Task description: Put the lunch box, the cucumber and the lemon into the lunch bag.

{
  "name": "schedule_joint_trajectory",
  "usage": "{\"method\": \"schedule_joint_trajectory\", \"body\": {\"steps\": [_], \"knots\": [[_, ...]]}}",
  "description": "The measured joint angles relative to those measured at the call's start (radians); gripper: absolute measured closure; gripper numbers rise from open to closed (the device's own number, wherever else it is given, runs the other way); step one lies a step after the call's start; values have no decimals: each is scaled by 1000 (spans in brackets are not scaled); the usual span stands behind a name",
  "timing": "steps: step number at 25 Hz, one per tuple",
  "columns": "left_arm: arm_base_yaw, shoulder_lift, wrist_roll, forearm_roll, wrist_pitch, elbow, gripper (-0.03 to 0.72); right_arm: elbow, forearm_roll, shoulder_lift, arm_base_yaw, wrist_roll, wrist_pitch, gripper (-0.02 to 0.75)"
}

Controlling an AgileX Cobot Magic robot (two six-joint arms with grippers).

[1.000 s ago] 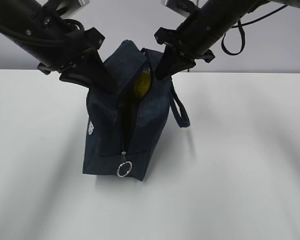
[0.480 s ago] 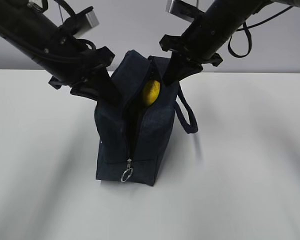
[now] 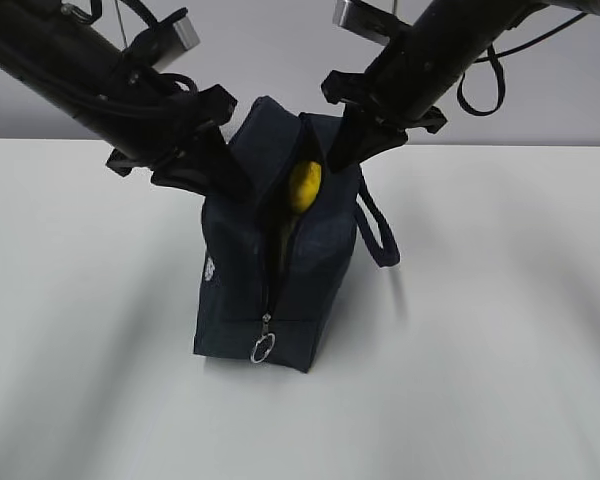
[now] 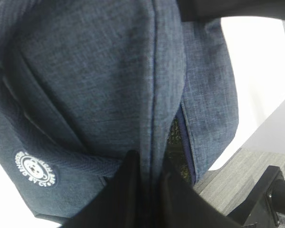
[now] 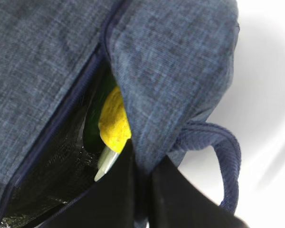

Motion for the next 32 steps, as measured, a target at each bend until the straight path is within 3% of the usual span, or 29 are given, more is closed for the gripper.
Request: {"method": "schedule_joint_trajectory", "body": {"steps": [11, 21, 24, 27, 30, 32], "knots": [[-99, 39, 0, -67, -51, 0, 661, 0, -50, -17, -2, 2, -4, 700], [-106, 54, 0, -87, -85, 0, 654, 2, -157, -71, -2, 15, -2, 656], [-106, 54, 0, -67, -91, 0, 649, 2, -161, -72, -4, 18, -2, 595], [-106, 54, 0, -62, -99, 0, 633, 2, -161, -77, -4, 18, -2, 476], [-106, 54, 0, -59, -103, 0, 539, 2, -161, -78, -4, 18, -2, 347], [-106, 54, 0, -57, -103, 0, 442, 2, -161, -78, -4, 18, -2, 311]]}}
